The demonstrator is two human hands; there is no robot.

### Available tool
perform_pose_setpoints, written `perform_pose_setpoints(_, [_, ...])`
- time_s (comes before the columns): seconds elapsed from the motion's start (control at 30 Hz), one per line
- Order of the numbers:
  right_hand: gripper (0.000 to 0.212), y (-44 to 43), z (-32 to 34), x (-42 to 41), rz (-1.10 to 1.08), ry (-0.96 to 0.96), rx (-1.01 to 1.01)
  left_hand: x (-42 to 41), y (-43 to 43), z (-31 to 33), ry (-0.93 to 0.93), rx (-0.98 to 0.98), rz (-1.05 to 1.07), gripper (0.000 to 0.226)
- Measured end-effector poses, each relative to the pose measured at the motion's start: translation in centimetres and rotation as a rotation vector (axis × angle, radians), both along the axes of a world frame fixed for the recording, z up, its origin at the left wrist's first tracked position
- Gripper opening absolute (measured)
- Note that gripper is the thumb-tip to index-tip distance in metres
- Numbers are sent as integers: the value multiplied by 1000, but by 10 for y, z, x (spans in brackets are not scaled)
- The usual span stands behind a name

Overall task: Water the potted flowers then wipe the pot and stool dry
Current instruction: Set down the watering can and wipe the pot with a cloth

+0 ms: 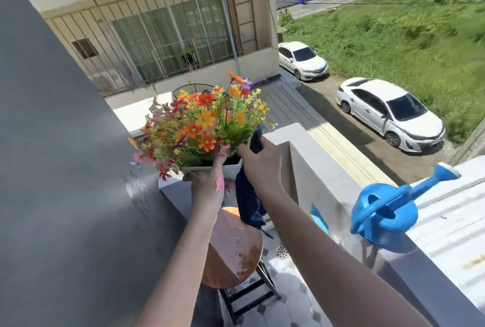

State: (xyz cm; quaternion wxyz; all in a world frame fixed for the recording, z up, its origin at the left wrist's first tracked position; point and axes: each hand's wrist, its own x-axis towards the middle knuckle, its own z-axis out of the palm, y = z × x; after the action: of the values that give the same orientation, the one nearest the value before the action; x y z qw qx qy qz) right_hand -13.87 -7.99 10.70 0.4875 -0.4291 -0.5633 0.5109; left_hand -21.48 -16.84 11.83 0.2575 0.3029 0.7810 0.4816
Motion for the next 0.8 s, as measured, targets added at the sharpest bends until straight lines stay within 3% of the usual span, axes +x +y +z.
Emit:
perform_pose_setpoints(0.07, [27, -5, -3, -2, 17, -3, 27, 0, 5, 5, -167, -27, 142, 52])
perform_pose_setpoints(0.17, [35, -9, -4, -3, 39, -8, 53, -1, 13, 12, -338, -79, 191, 39])
perform_pose_setpoints(0.27, [33, -4, 2, 0, 48, 13, 65, -4, 12, 18, -386, -59, 184, 37])
perform_pose_setpoints(0.4, [35, 29, 6, -1, -26, -95, 127, -2, 3, 22, -433, -18, 134, 32])
perform_pose_setpoints(0.53, [27, 56, -8, -4, -87, -172, 36, -1, -3, 21, -489, 44, 130, 26])
perform_pose_setpoints(0.63, [23, 46, -26, -3, -60, -201, 135, -2, -4, 22, -487, 68, 140, 24])
perform_pose_setpoints(0.8, [38, 9, -56, 0, -25, -170, 224, -4, -2, 20, -494, 136, 191, 22])
